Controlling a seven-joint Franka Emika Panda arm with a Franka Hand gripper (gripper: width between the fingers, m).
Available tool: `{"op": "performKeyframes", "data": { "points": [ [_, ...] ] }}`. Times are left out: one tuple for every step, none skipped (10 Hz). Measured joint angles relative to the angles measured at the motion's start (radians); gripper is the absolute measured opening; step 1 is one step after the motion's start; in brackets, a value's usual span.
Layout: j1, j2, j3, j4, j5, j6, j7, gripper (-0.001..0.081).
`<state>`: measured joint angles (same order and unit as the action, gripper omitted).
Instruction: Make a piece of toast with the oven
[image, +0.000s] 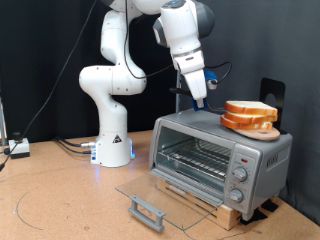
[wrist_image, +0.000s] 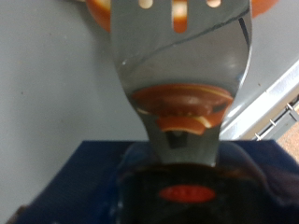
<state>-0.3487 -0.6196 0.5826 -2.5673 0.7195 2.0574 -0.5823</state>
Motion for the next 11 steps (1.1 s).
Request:
{"op": "performKeyframes", "data": {
  "points": [
    [0.0,0.003,0.009,0.001,0.014,0.003,0.0,0.0396],
    [0.001,0.008,0.017,0.004,0.025,0.003,0.0,0.0396],
    [0.001,0.013,0.026,0.006,0.033,0.006,0.0,0.0396],
    [0.001,0.017,0.034,0.006,0.039,0.016,0.0,0.0396],
    [0.001,0.02,0.041,0.006,0.044,0.026,0.0,0.0396],
    [0.001,0.023,0.048,0.006,0.057,0.041,0.0,0.0396],
    [0.001,0.024,0.056,0.003,0.087,0.068,-0.001,0.0396],
    [0.005,0.024,0.059,-0.003,0.132,0.1,-0.019,0.0396],
    [0.011,0.024,0.055,-0.009,0.18,0.122,-0.056,0.0396],
    [0.017,0.023,0.045,-0.012,0.22,0.125,-0.094,0.0396],
    [0.019,0.021,0.033,-0.013,0.241,0.124,-0.12,0.0396]
  ]
}}
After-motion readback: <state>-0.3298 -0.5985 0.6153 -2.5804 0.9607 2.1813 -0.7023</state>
